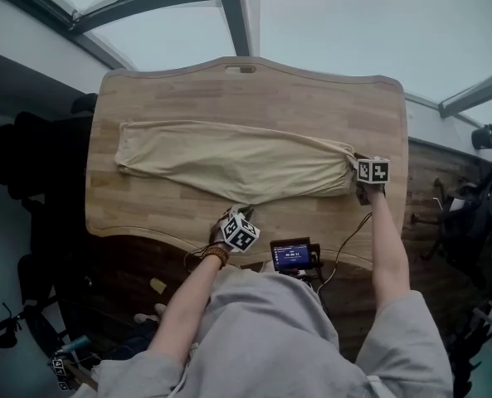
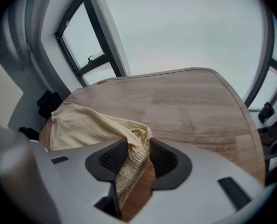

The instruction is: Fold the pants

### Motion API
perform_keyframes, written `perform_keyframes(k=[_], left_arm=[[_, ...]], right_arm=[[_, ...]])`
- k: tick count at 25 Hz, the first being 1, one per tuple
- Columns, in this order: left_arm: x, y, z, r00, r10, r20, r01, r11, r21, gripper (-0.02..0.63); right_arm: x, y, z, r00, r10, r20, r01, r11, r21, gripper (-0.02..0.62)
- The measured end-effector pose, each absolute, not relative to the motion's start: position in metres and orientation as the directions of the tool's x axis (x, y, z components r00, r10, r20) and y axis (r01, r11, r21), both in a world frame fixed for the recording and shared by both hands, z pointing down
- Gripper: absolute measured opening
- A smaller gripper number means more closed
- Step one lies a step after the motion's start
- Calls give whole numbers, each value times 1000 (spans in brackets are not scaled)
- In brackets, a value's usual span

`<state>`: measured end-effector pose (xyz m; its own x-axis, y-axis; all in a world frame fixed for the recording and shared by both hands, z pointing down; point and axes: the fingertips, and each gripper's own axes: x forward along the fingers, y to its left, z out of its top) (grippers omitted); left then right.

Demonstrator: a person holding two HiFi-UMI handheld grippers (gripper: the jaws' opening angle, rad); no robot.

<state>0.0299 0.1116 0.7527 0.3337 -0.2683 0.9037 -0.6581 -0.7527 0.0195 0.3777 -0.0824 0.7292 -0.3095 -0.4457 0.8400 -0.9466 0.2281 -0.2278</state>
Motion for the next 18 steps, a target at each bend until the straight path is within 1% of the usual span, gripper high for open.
perform_keyframes(k=[2, 4, 6, 8, 10, 13, 15, 18], left_arm=[[27, 116, 753, 334, -265, 905, -666, -745, 28, 43], [28, 116, 748, 346, -269, 899, -673, -738, 38, 49], [26, 104, 737, 360, -311, 880, -690, -723, 27, 61], [23, 86, 729, 357, -356, 863, -700, -714, -5, 64], [18, 72, 729, 345, -364, 865, -699, -715, -22, 67], [16, 70, 741, 332, -304, 893, -682, -731, 4, 75], [20, 76, 749, 334, -252, 908, -665, -746, 37, 81], [35, 86, 750, 351, -222, 910, -639, -767, 60, 83]], right_arm=[[377, -80, 729, -324, -460, 827, -944, 215, -250, 215], [380, -74, 731, -312, -480, 820, -948, 210, -238, 229], [381, -74, 732, -294, -511, 808, -955, 187, -229, 227], [382, -79, 732, -268, -532, 803, -963, 158, -217, 208], [379, -80, 731, -250, -534, 808, -968, 152, -199, 175], [375, -72, 732, -244, -519, 819, -970, 142, -199, 118], [375, -68, 731, -262, -509, 820, -965, 136, -224, 96], [387, -55, 728, -277, -480, 832, -961, 125, -248, 69]])
